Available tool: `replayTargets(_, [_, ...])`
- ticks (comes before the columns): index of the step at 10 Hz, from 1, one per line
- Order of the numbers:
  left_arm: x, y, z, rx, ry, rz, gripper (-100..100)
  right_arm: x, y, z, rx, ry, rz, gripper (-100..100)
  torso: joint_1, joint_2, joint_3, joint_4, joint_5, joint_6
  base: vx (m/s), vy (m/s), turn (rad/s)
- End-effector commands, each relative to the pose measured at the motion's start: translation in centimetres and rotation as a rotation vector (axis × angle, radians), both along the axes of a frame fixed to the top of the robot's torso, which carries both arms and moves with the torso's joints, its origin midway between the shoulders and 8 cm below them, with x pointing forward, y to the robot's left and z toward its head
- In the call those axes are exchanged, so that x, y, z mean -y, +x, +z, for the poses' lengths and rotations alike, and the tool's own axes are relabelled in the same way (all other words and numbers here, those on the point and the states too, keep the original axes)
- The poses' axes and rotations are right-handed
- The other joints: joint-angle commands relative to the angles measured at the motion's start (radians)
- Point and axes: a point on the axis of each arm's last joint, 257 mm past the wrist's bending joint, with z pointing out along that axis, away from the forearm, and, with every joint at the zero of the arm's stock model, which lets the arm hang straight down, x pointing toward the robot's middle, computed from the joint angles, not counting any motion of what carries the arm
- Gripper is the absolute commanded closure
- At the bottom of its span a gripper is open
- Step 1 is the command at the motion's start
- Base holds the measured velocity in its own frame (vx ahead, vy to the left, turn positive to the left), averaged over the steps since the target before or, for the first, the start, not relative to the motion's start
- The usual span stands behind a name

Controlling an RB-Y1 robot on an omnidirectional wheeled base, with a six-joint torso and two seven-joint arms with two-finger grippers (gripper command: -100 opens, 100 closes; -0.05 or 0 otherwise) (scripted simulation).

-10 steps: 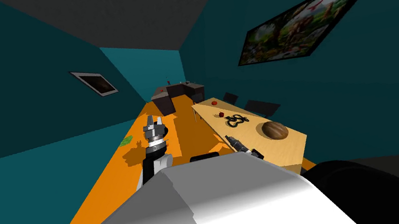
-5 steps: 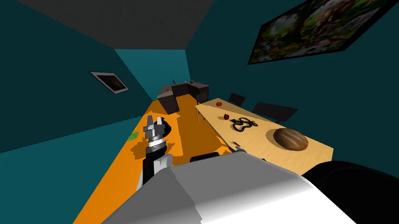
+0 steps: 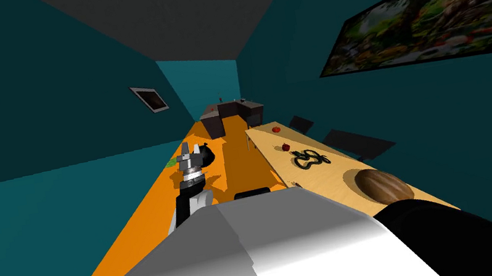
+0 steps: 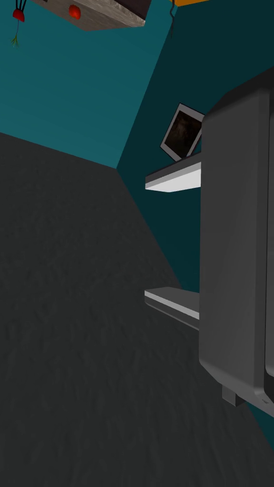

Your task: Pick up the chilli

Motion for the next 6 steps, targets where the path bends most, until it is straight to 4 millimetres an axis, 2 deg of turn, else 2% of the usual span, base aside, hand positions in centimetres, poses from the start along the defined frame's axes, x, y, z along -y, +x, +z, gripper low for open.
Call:
replayTargets(1, [0.0,0.0,0.0,0.0,0.0,0.0,0,0.7,-0.9,-0.9,-0.024,-0.039,0.023,-100,0.0,0.0,0.0,0.0,0.0,0.0,0.062,-0.003,0.081])
replayTargets(6, [0.0,0.0,0.0,0.0,0.0,0.0,0,5.3,-7.4,-5.1,-0.172,-0.302,0.216,-100,0.0,-0.001,-0.001,0.0,0.0,0.0,0.085,-0.007,0.18])
